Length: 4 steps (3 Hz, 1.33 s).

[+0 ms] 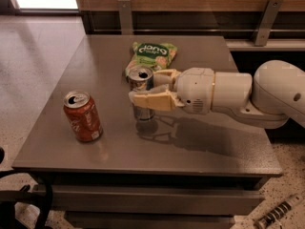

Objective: Move redbull can near coke can

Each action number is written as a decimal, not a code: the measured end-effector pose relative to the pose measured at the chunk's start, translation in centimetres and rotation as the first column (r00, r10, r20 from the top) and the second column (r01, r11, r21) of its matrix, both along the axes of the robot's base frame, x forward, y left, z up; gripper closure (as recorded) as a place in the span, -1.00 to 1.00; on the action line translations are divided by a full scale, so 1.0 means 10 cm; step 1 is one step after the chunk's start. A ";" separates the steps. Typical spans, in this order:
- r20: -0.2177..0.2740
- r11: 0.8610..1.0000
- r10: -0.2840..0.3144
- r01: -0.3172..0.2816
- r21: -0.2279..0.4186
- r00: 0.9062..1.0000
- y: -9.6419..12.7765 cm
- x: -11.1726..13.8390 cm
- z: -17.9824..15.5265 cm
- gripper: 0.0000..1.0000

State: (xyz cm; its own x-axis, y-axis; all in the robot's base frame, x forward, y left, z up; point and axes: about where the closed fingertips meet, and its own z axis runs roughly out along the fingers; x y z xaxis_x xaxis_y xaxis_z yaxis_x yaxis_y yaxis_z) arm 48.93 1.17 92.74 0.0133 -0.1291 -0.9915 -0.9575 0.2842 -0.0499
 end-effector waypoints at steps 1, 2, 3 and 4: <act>0.013 0.999 0.049 -0.049 -0.022 0.999 0.18 -0.08 -0.13 1.00; 0.016 0.997 0.056 -0.055 -0.053 0.998 0.24 -0.10 -0.25 1.00; 0.018 0.997 0.064 -0.063 -0.048 0.998 0.26 -0.11 -0.36 1.00; 0.034 0.998 0.067 -0.066 -0.020 0.997 0.25 -0.10 -0.40 1.00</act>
Offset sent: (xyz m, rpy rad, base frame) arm -0.0107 0.0269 -0.0430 -0.0894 -0.0200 0.0542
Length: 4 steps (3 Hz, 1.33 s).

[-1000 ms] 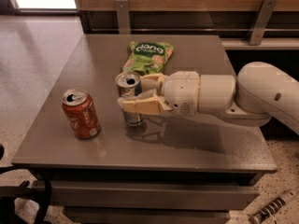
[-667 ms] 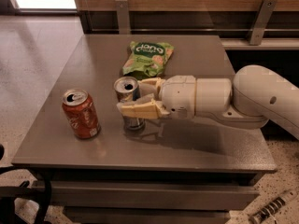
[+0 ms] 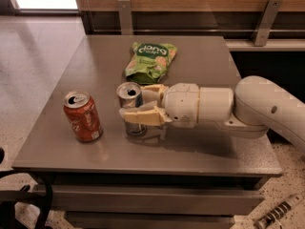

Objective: Move redbull can near coke can

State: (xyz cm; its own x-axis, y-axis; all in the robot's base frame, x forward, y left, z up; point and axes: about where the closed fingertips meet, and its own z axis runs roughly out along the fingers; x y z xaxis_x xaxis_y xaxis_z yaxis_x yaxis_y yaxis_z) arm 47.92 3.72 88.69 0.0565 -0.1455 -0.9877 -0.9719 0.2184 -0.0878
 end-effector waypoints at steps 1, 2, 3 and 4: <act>0.003 1.000 0.006 -0.006 -0.001 1.000 0.03 -0.01 0.00 0.52; 0.004 1.000 0.010 -0.010 -0.001 1.000 0.04 -0.02 0.01 0.03; 0.005 1.000 0.013 -0.013 -0.002 1.000 0.06 -0.03 0.01 -0.41; 0.006 1.000 0.017 -0.017 -0.002 1.000 0.08 -0.03 0.02 -0.88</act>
Offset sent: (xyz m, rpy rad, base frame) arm -0.0006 0.0016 0.0001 -0.0002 -0.0031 0.0040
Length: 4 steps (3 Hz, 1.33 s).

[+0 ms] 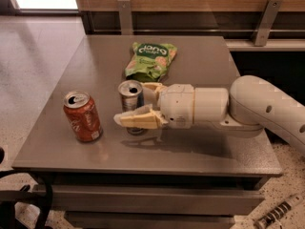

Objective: Move redbull can near coke can

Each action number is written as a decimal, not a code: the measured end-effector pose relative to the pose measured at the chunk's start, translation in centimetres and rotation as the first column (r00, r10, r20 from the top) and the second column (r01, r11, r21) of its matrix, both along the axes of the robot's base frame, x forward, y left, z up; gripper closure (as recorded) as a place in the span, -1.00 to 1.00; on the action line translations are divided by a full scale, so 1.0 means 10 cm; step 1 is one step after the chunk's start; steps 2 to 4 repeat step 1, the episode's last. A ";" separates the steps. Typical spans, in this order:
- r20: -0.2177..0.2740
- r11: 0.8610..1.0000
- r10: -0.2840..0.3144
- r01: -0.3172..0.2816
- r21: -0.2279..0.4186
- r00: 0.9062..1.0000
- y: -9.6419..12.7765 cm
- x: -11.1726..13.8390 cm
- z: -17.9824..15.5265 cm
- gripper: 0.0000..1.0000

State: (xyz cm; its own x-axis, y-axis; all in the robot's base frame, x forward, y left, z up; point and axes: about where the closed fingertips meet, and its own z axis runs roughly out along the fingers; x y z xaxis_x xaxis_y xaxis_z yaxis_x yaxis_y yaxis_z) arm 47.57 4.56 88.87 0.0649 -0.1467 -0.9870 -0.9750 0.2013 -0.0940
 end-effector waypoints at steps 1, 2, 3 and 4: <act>0.001 1.000 0.002 -0.002 0.000 1.000 0.01 -0.01 0.00 -1.00; 0.001 1.000 0.002 -0.002 0.000 1.000 0.01 -0.01 0.00 -1.00; 0.001 1.000 0.002 -0.002 0.000 1.000 0.01 -0.01 0.00 -1.00; 0.001 1.000 0.002 -0.002 0.000 1.000 0.01 -0.01 0.00 -1.00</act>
Offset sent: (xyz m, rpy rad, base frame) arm 0.0000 0.0000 0.0000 0.0000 0.0000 0.0000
